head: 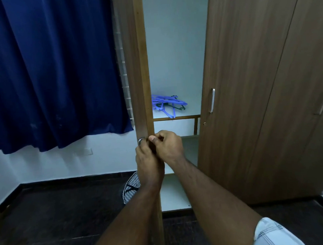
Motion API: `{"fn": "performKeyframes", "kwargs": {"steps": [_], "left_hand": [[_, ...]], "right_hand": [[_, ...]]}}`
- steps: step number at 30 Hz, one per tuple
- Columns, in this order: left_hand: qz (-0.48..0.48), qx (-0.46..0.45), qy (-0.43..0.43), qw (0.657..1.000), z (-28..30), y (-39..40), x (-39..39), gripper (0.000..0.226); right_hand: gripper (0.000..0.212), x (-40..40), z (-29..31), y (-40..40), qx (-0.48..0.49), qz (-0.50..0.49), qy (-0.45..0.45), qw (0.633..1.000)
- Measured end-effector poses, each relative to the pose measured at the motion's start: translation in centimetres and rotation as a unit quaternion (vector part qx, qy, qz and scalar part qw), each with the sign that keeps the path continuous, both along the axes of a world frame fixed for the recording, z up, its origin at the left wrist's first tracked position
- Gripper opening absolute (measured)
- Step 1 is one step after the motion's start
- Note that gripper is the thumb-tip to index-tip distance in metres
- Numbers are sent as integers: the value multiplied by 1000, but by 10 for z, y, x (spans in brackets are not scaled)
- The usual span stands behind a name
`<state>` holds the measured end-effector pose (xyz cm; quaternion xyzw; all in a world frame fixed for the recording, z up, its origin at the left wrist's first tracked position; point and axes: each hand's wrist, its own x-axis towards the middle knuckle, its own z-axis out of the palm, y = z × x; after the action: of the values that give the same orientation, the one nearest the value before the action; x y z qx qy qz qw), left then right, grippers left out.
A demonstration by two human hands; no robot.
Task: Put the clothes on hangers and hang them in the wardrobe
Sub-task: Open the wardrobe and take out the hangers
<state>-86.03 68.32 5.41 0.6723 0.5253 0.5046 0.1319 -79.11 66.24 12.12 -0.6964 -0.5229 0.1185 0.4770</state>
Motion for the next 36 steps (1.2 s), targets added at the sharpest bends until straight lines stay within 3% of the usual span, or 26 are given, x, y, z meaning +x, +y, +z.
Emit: {"fn": "performKeyframes", "kwargs": {"steps": [4,12,16,20,23,29,36], "left_hand": [[32,2,25,999,-4,0,-39,46],[35,-21,62,997,-10,-2,-88,87],[59,16,190,980,-21,2,-97,75],[91,14,145,985,-19,-7,-87,98],[81,6,160,984,-19,-12,-73,105],[33,41,207,977,-19,-2,-47,87],[-39,45,252,966,-19,21,34,89]], "right_hand": [[16,-43,4,2,-10,40,8,999],[33,-97,7,0,-51,130,-43,989],[43,-104,10,-1,-78,156,-88,981],[43,-92,11,1,-101,154,-97,978],[50,-74,8,3,-108,131,-97,981],[54,-35,-1,13,-101,91,-141,981],[60,58,-12,24,-123,39,-154,980]]}}
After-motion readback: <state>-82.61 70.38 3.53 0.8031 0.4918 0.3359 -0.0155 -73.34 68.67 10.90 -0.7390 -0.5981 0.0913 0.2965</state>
